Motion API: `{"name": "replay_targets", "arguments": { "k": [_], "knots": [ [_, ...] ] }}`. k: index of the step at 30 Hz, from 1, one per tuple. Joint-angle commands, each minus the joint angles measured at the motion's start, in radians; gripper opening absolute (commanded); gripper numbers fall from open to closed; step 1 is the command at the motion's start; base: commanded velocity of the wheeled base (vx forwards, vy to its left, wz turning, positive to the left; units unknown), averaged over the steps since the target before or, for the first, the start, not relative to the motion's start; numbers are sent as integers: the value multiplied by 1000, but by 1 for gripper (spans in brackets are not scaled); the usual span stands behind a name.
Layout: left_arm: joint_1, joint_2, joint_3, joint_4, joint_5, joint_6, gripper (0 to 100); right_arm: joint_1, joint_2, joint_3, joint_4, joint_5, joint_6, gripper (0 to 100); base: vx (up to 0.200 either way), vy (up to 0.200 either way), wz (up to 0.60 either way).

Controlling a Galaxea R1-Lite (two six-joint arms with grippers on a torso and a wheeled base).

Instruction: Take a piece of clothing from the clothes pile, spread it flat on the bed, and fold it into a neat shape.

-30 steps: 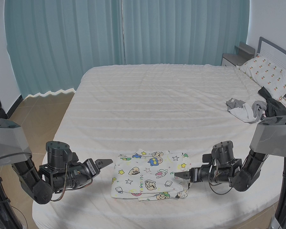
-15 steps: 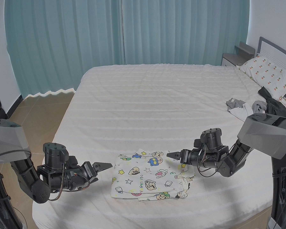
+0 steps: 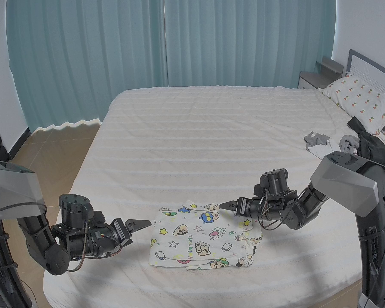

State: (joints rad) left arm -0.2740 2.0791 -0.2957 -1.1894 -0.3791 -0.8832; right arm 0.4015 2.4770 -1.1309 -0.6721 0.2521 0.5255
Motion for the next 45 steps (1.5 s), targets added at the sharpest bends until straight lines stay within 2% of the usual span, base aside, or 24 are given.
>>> {"name": "replay_targets", "arguments": {
  "k": [1,9,17,26,45],
  "knots": [
    [1,6,4,-1,2,0,100,25,28,-27,11,-25,-2,0,0,0,0],
    [1,6,7,-1,2,0,100,11,54,-29,-46,-136,4,0,0,0,0],
    [-1,6,6,-3,3,1,100,-12,13,20,-106,-136,67,0,0,0,0],
    [-1,6,6,-1,5,1,100,-43,-9,45,-144,-128,97,0,0,0,0],
    [-1,7,6,-16,6,3,100,-67,-41,75,-138,-128,103,0,0,0,0]
  ]
}}
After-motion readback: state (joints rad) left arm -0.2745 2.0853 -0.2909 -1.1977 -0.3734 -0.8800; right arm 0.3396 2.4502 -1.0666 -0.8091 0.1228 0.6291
